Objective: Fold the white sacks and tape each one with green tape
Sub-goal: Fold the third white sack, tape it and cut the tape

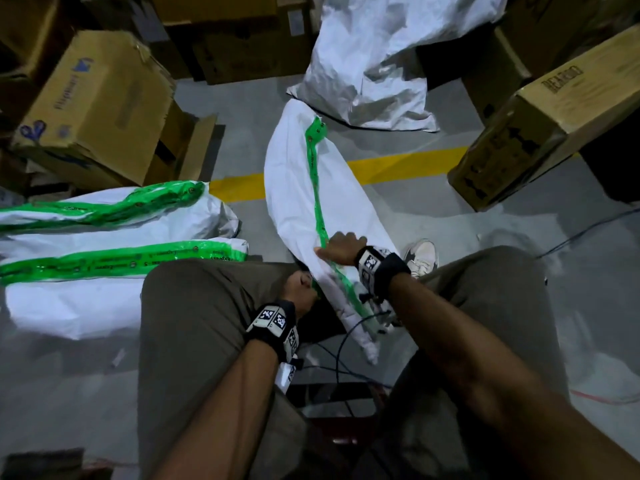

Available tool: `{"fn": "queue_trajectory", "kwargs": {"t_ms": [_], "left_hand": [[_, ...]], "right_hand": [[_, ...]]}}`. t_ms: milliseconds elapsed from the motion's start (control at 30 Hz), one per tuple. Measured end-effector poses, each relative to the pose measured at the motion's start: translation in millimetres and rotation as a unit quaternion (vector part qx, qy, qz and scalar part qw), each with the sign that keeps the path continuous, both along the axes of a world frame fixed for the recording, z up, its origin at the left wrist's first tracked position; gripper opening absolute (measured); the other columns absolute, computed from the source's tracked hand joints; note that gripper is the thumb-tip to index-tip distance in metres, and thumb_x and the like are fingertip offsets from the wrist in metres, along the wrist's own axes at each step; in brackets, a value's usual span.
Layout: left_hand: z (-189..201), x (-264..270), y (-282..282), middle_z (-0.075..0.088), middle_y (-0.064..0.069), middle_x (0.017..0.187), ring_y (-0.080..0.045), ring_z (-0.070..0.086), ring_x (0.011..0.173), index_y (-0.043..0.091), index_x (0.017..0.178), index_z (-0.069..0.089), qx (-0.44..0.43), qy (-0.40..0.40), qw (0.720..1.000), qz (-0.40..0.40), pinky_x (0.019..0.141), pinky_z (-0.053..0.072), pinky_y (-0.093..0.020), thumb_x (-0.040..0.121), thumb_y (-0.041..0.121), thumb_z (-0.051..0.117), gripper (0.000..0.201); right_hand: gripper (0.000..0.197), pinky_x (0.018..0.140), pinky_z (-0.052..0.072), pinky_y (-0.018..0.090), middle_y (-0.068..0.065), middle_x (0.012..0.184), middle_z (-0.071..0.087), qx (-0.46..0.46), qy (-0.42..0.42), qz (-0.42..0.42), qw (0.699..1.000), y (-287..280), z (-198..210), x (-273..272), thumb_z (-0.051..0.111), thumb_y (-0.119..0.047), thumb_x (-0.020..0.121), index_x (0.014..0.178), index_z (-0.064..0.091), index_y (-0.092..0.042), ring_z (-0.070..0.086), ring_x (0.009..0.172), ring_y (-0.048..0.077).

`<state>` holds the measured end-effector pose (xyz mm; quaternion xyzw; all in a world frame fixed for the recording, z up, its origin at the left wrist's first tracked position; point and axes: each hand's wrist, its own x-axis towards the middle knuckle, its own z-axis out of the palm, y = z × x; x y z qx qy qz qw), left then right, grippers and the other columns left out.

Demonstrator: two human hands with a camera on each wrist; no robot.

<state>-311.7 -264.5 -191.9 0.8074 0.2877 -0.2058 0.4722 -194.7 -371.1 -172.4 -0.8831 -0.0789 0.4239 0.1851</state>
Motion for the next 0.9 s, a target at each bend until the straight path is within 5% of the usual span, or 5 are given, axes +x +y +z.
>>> {"fn": "queue_trajectory", "kwargs": {"t_ms": [100,233,400,567,900], "left_hand": [[-1,0,0,0.056,-0.008,0.073,-0.026,0.055,0.077,0.01,0.069,0.048,0.018,-0.001,0.999,-0.028,0.065,0.037,-0.03,0.077,0.012,0.053,0.01],[-8,0,3,0.062,-0.022,0.129,-0.034,0.058,0.12,0.003,0.129,0.06,0.024,-0.063,0.997,-0.04,0.101,0.043,-0.035,0.09,0.007,0.058,0.039],[-16,3,3,0.07,-0.016,0.094,-0.029,0.066,0.09,0.01,0.091,0.062,0.013,-0.094,0.995,-0.002,0.079,0.054,-0.04,0.074,0.011,0.064,0.017],[-7,7,-15,0.066,-0.011,0.084,-0.032,0.063,0.079,0.018,0.08,0.05,0.041,-0.149,0.988,0.012,0.071,0.054,-0.041,0.072,0.019,0.069,0.02],[34,20,-44,0.067,-0.015,0.097,-0.039,0.062,0.093,0.013,0.091,0.061,0.232,-0.204,0.919,-0.244,0.078,0.049,-0.042,0.082,0.042,0.067,0.031]], "right_hand": [[0.068,0.074,0.044,0.033,0.009,0.133,0.052,0.065,0.051,-0.002,0.997,9,22,23,0.045,-0.067,0.095,0.123,0.052,-0.006,0.054,0.109,0.029],[0.096,0.092,0.047,0.032,0.015,0.142,0.051,0.031,0.039,0.065,0.997,16,27,8,0.065,-0.071,0.081,0.145,0.043,-0.003,0.053,0.125,0.03],[0.103,0.053,0.049,0.01,0.01,0.146,0.045,0.051,0.064,0.058,0.995,-16,11,-23,0.089,-0.033,0.074,0.152,0.026,-0.009,0.054,0.114,0.023],[0.107,0.088,0.05,0.044,0.022,0.131,0.051,0.017,-0.085,0.034,0.996,-43,-14,-59,0.083,-0.03,0.072,0.154,0.015,-0.013,0.056,0.117,0.043],[0.069,0.099,0.038,0.037,0.019,0.138,0.056,0.017,-0.195,-0.029,0.98,-95,36,-44,0.066,-0.009,0.082,0.147,0.045,-0.019,0.047,0.127,0.041]]}}
